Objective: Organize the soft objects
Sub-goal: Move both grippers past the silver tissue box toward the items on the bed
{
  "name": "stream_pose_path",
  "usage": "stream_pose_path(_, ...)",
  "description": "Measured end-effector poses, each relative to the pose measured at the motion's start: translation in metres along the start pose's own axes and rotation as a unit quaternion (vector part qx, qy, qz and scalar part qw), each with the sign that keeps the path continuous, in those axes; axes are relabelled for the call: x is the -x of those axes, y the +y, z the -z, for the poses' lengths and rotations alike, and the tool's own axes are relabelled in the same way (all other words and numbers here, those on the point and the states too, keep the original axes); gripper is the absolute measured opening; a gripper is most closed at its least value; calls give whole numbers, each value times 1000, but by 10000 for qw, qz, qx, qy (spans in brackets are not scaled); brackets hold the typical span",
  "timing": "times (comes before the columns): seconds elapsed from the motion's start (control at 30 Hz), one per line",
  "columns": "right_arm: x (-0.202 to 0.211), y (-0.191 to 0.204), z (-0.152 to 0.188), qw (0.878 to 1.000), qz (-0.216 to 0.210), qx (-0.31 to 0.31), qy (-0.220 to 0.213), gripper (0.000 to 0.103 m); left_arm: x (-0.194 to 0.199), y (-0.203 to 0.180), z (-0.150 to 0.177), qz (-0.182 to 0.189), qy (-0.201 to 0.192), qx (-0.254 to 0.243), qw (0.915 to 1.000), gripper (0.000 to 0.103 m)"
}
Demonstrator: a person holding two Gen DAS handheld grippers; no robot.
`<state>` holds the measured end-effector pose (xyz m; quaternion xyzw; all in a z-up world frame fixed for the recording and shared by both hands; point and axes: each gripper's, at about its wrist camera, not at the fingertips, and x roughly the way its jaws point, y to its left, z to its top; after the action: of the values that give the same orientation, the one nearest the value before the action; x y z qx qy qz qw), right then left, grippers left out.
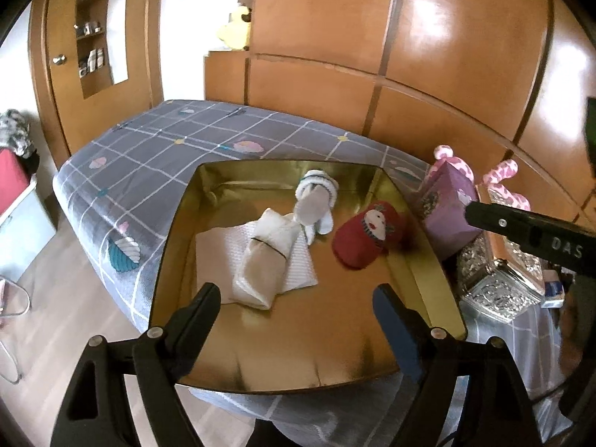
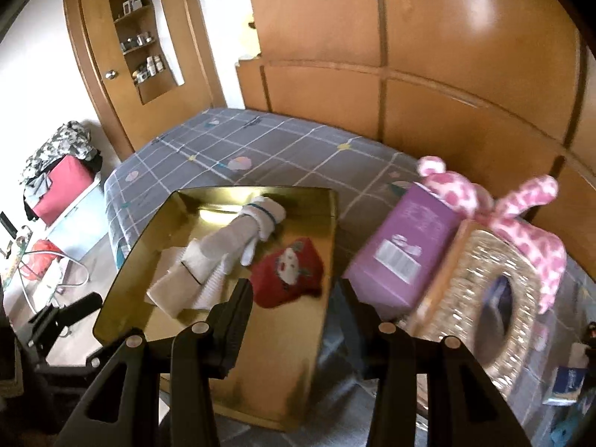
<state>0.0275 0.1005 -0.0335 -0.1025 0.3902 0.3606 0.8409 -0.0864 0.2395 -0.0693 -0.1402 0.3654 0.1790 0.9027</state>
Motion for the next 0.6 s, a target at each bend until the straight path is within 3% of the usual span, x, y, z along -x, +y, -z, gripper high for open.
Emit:
stream_pose_path(0.3, 34, -49, 31, 9979, 409, -445, -238, 46, 9, -27, 0, 93, -116, -448, 9989, 84)
stream_pose_path(0.6, 73, -122, 59, 9873, 1007, -1136, -476, 46, 13, -66, 0, 346, -141, -949, 9948, 84)
